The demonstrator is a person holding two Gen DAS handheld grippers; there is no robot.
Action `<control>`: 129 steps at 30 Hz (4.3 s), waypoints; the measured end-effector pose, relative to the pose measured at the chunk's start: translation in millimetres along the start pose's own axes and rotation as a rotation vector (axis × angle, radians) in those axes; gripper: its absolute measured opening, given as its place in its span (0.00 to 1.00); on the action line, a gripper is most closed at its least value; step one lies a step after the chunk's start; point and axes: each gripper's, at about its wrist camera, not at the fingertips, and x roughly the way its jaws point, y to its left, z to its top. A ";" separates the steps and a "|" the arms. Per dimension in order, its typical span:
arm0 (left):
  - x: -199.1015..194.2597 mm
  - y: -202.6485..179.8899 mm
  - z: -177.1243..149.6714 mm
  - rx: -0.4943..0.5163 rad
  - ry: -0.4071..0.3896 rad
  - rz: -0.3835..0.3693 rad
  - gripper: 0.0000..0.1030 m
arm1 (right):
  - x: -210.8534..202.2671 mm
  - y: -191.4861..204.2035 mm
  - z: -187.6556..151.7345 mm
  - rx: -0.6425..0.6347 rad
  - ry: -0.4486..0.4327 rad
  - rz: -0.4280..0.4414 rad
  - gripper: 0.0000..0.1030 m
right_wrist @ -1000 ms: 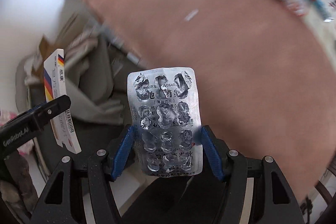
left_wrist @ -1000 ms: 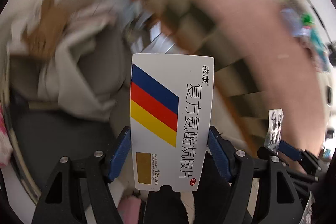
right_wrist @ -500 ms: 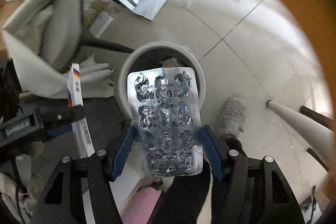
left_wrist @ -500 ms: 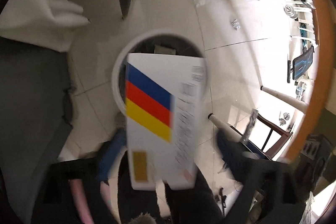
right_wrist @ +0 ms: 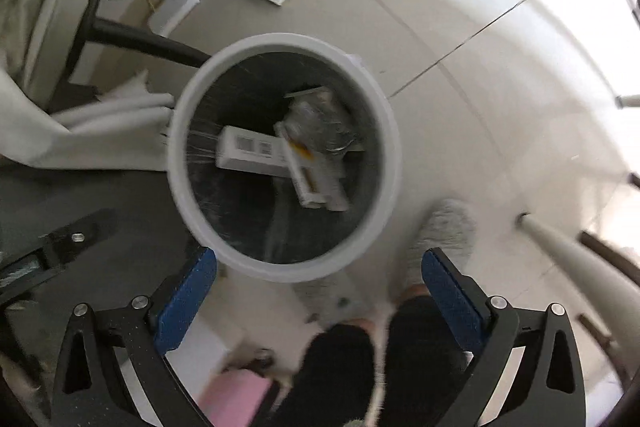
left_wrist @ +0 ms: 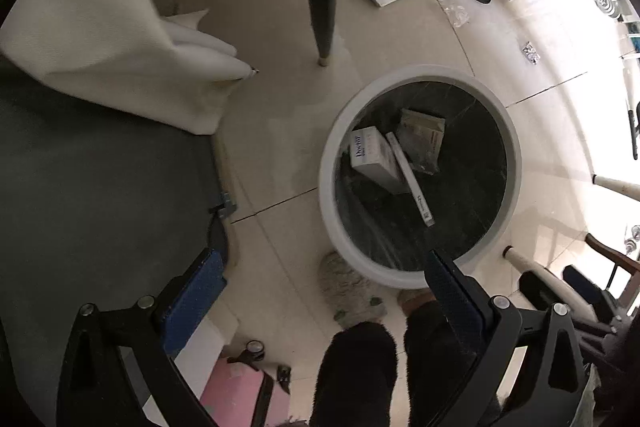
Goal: Collect trash
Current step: 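Raise both tools from the bin back over the table, then grasp the blue snack packet with the left gripper while the right grasps the red duck-feet packet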
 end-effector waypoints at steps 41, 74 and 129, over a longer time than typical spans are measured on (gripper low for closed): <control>-403.7 -30.2 -123.1 0.010 -0.322 0.054 1.00 | -453.1 41.3 -84.0 -0.103 -0.265 0.100 1.00; -426.2 -431.6 85.5 0.467 -0.398 0.308 1.00 | -466.3 -290.7 174.6 -0.039 -0.095 -0.137 0.44; -395.4 -410.1 58.8 0.352 -0.285 0.030 0.13 | -507.1 -271.4 176.1 0.119 -0.210 -0.136 0.55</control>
